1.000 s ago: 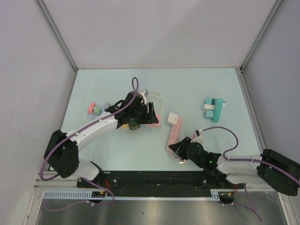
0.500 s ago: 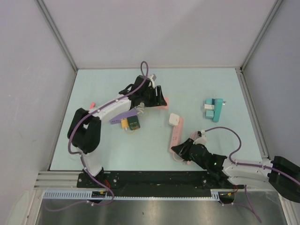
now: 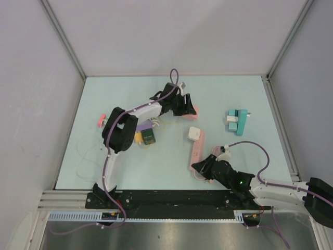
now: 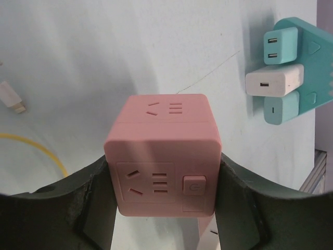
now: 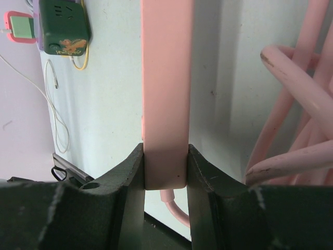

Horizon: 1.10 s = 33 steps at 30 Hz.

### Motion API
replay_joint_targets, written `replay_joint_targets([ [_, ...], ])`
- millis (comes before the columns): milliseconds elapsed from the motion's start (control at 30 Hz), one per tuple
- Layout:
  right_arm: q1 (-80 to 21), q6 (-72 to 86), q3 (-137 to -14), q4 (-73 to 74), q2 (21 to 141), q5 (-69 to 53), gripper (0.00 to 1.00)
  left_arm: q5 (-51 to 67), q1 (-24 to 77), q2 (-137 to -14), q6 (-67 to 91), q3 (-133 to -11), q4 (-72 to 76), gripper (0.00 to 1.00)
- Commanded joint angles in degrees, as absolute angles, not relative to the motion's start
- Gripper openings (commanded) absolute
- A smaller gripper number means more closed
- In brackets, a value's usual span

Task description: Pull the plug off the socket

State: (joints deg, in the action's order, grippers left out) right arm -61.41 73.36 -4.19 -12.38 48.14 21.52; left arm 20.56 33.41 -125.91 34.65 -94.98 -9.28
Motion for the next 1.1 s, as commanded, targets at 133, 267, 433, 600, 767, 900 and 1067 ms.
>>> replay_joint_targets([
  [133, -61.3, 70.8, -2.5, -5.1, 46.3, 25.2, 0.04, 26.1, 32.9, -126.6, 35.7, -101.0, -8.8, 0.82],
  [267, -61.3, 70.6, -2.6, -5.1, 46.1, 25.0, 0.04, 25.6, 32.7, -122.2, 32.1, -100.9, -13.3, 1.0],
  [433, -61.2, 69.4, -3.7, -4.7, 46.2, 24.7, 0.04, 19.5, 32.8, -115.3, 27.4, -99.8, -22.3, 1.0],
  [600, -61.2, 66.7, -3.5, -8.2, 45.8, 22.6, 0.04, 17.0, 33.0, -105.2, 26.9, -90.0, -25.8, 0.98],
  [767, -61.4, 63.6, -1.9, -15.1, 45.3, 18.6, 0.04, 22.8, 33.9, -96.0, 28.7, -76.8, -20.7, 0.95],
  [900, -61.5, 64.0, -1.9, -16.6, 44.8, 17.1, 0.03, 28.6, 34.5, -91.9, 29.7, -71.4, -16.9, 0.95],
  [1067, -61.5, 64.3, -3.2, -17.7, 46.0, 15.6, 0.04, 29.2, 34.8, -93.4, 29.0, -69.1, -15.6, 0.94],
])
